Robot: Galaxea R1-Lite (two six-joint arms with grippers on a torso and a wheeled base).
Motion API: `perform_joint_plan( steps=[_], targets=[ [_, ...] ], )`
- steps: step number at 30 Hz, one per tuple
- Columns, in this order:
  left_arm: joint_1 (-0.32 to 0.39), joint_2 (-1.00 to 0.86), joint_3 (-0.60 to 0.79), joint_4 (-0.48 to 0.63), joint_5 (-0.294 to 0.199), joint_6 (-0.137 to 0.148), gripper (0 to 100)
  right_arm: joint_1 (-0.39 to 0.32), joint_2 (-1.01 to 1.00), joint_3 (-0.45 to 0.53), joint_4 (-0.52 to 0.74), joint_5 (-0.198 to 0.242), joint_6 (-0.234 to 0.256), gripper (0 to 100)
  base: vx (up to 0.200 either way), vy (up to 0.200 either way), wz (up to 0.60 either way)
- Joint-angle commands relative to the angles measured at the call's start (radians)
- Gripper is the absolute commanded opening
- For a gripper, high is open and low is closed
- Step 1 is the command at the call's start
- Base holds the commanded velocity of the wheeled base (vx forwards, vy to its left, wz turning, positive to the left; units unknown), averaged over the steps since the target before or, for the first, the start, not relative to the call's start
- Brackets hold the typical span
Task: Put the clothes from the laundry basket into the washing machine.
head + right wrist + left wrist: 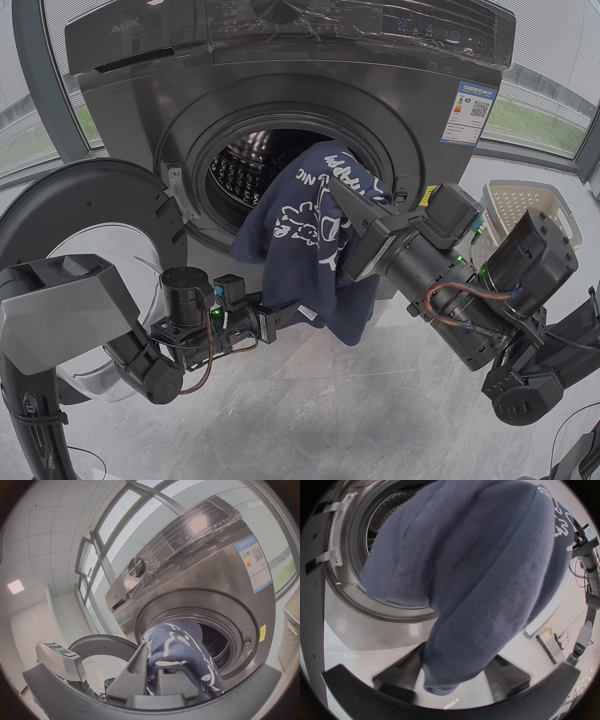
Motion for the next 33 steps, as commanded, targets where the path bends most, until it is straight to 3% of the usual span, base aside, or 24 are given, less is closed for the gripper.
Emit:
perform_joint_plan(
  steps=[1, 13, 18, 22, 25, 26, 33],
  targets=[
    [-0.005, 0.01, -0.003, -0.004, 0.0, -0.002, 0, 0.0, 0.001, 0.0, 0.0, 0.0, 0.0, 0, 0.0, 0.0, 0.0],
    [-0.014, -0.067, 0.075, -0.078, 0.0, -0.014, 0, -0.009, 0.003, 0.02, 0.0, 0.0, 0.001, 0, 0.0, 0.0, 0.0],
    [-0.086, -0.291, 0.328, -0.188, 0.002, -0.012, 0, -0.072, 0.037, 0.061, 0.01, 0.049, 0.026, 0, 0.0, 0.0, 0.0],
    [-0.126, -0.413, 0.485, -0.294, 0.014, -0.028, 0, -0.072, 0.093, 0.133, -0.006, 0.084, 0.049, 0, 0.0, 0.0, 0.0],
    [-0.136, -0.49, 0.549, -0.297, 0.012, -0.043, 0, -0.063, 0.139, 0.146, -0.028, 0.087, 0.047, 0, 0.0, 0.0, 0.0],
    [-0.136, -0.49, 0.549, -0.297, 0.012, -0.043, 0, -0.063, 0.139, 0.146, -0.028, 0.087, 0.047, 100, 0.0, 0.0, 0.0],
    [-0.172, -0.639, 0.555, -0.297, 0.002, -0.08, 0, -0.067, 0.178, 0.136, -0.02, 0.086, 0.047, 100, 0.0, 0.0, 0.0]
  ],
)
